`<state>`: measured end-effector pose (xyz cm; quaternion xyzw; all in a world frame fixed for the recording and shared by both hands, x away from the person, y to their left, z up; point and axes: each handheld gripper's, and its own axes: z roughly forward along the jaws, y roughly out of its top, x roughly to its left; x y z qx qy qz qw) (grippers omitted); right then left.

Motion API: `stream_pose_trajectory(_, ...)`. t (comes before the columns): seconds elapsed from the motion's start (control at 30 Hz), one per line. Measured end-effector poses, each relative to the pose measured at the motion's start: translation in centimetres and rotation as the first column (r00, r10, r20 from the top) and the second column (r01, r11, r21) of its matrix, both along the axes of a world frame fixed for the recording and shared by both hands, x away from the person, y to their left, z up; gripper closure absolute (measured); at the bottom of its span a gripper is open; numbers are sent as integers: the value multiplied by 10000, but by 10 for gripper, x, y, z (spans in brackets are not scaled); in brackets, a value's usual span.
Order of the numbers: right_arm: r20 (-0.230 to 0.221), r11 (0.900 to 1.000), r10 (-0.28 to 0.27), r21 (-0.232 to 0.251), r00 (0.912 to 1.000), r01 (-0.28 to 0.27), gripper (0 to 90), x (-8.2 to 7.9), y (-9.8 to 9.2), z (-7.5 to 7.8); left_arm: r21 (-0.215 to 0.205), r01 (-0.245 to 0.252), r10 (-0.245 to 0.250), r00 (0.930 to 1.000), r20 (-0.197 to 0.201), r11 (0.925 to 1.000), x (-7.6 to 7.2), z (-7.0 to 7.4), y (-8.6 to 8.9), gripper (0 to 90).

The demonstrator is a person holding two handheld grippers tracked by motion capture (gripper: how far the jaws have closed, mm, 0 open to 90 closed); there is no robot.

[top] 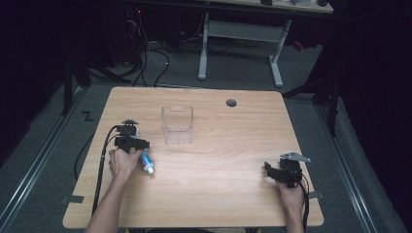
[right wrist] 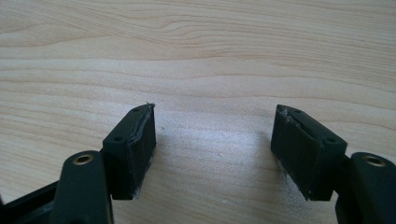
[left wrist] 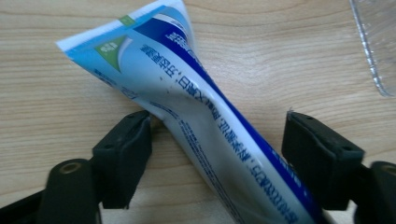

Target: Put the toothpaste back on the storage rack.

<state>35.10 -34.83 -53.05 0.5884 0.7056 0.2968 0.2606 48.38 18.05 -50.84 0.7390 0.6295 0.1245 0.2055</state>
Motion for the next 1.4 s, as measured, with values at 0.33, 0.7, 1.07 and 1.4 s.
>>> stream_pose_trajectory(0.33,2,10000,0,-1,10000,0,311,0,0,0,463,83,-77,9999,-143,9989,5,3,-3,400)
stream_pose_trajectory(0.7,0,10000,0,-1,10000,0,311,0,0,0,551,285,-277,9995,-149,9981,6,5,-5,595)
stream_pose_trajectory(1.07,-2,10000,-9,5,10000,9,311,0,0,0,474,590,-584,9982,-136,9971,4,8,-3,676)
stream_pose_trajectory(1.4,-2,10000,-13,4,10000,13,311,0,0,0,440,986,-982,9951,-116,9942,0,12,0,689)
